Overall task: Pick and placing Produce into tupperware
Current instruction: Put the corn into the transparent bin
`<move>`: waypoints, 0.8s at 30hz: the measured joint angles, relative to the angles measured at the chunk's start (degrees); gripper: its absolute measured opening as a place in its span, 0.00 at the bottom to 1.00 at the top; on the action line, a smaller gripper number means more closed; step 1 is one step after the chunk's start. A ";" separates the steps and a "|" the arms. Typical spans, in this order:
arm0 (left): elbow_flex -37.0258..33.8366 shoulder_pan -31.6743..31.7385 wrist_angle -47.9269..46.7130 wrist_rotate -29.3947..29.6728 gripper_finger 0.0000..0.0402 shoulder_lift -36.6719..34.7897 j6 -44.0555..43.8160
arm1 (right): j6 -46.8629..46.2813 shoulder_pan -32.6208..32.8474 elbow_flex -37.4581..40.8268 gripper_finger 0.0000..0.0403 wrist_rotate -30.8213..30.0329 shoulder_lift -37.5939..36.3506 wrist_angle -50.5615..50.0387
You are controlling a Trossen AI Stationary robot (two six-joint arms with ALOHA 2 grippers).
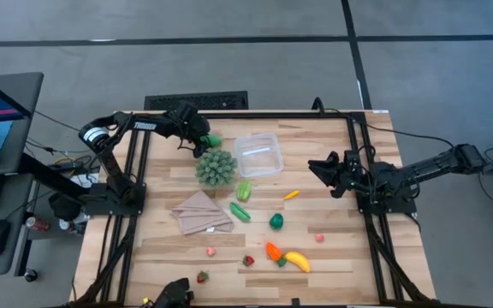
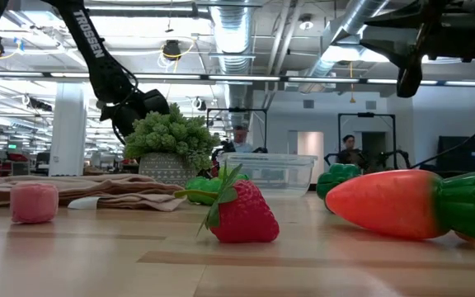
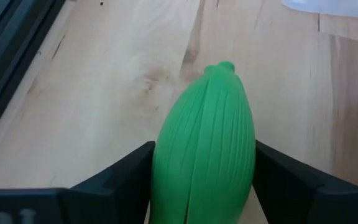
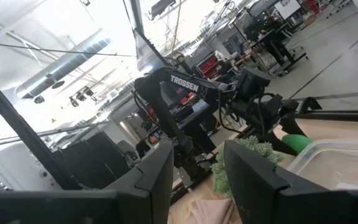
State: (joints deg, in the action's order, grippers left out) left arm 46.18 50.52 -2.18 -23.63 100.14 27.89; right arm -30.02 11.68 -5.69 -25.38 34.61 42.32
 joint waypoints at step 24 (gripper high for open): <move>31.25 -4.20 -27.28 -6.13 0.56 -0.04 -0.33 | 1.12 3.69 0.00 0.34 0.24 0.00 -0.32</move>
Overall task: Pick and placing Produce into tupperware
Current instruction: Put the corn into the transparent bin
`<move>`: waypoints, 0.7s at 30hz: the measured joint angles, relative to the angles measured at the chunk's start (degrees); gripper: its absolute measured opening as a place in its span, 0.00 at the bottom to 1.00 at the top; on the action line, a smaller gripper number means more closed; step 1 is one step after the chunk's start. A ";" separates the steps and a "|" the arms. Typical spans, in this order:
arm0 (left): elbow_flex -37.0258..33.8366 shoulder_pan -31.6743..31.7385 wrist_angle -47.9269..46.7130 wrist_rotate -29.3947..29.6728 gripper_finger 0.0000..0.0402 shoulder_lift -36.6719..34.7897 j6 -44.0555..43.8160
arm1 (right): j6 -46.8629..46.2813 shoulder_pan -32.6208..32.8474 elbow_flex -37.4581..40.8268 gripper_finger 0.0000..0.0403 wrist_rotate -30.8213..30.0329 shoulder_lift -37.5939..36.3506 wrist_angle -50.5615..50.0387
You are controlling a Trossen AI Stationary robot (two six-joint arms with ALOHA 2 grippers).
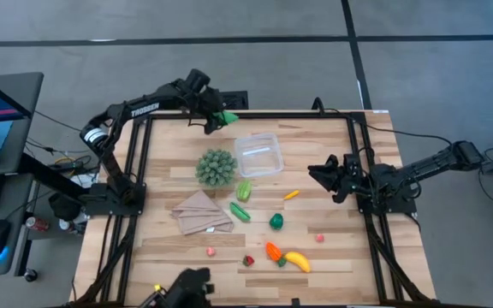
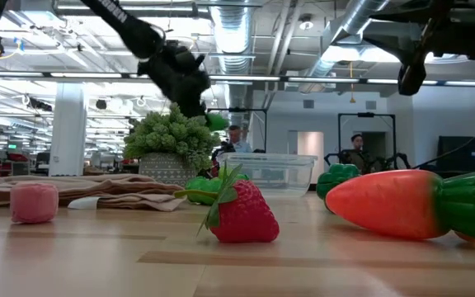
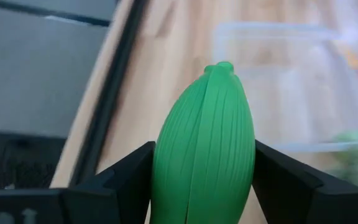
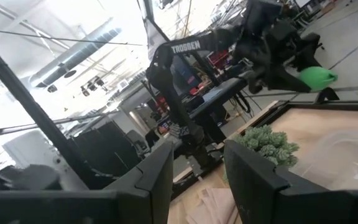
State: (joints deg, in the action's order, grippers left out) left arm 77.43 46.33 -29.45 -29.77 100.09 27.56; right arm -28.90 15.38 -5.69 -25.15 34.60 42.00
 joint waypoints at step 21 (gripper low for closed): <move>7.28 -20.76 9.32 16.41 0.56 1.83 -13.01 | 2.42 0.00 0.00 0.34 0.02 0.01 -3.15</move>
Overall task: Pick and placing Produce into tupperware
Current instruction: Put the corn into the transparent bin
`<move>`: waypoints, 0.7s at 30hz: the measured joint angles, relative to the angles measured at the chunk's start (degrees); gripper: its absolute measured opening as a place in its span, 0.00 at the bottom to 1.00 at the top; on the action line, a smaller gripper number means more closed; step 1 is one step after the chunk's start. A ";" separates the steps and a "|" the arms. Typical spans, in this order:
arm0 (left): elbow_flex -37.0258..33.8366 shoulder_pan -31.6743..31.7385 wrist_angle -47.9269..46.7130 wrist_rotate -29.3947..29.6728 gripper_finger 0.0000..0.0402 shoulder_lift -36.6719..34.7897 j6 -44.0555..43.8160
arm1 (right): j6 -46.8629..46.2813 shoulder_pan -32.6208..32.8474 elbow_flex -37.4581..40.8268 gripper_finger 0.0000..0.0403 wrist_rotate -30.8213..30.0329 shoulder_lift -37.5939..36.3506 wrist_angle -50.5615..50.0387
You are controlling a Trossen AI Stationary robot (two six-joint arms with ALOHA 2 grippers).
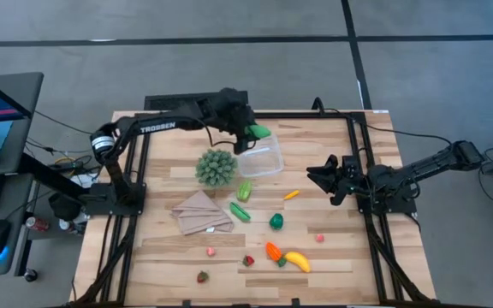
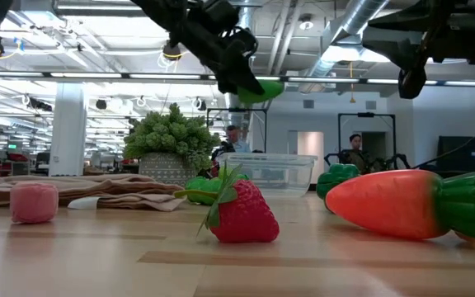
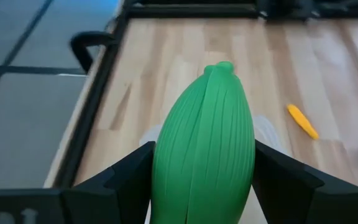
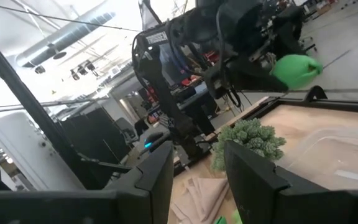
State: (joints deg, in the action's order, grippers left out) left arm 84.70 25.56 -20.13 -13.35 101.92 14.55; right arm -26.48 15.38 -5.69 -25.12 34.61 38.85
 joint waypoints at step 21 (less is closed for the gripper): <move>12.50 -2.38 -10.71 3.79 0.56 16.00 -19.85 | -0.04 -0.01 0.00 0.34 0.06 -0.01 -0.74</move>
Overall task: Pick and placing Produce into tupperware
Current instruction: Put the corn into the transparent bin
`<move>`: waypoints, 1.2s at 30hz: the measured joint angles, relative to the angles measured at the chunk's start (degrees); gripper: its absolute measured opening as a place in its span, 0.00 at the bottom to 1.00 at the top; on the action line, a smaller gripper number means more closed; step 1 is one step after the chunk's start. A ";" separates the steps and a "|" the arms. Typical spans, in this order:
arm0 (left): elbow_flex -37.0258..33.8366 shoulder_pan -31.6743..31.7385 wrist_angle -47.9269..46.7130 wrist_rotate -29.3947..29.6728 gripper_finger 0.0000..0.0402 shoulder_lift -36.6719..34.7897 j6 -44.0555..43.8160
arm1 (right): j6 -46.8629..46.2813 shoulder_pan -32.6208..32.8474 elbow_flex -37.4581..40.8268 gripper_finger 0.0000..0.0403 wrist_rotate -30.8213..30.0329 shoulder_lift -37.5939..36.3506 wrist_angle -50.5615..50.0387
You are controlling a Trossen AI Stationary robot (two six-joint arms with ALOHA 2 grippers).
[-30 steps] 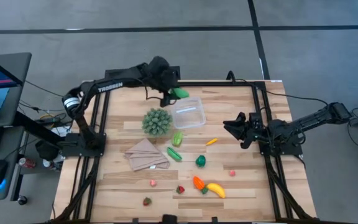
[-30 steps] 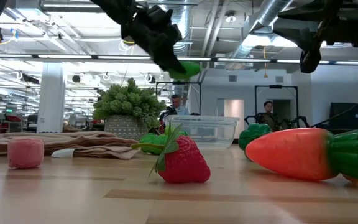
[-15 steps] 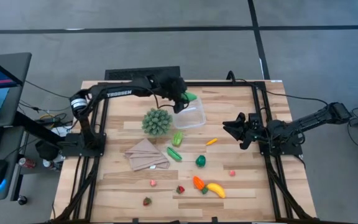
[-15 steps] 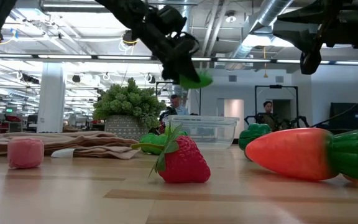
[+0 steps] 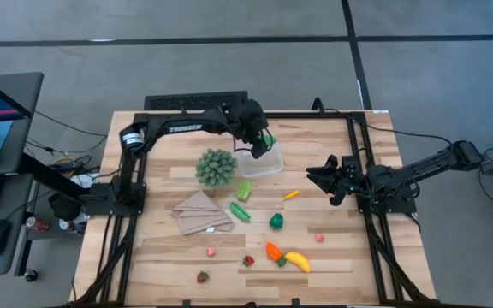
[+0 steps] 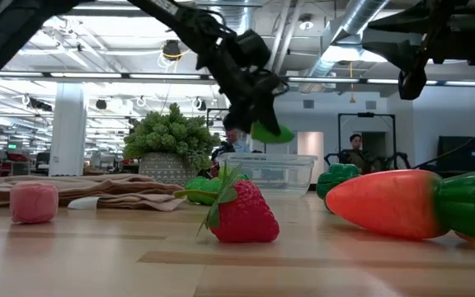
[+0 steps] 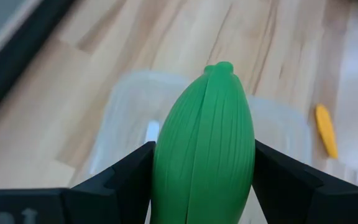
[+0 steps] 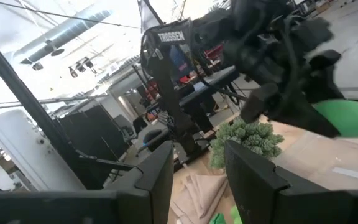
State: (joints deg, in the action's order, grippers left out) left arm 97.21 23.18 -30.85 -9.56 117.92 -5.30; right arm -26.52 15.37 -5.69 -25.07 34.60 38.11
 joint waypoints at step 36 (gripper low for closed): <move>6.40 0.11 -6.42 2.82 0.65 6.17 5.49 | -0.48 0.01 0.00 0.34 1.23 0.00 0.04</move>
State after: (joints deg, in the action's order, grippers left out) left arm 103.61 23.29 -37.26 -6.75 124.09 0.19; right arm -27.00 15.38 -5.69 -23.83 34.61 38.15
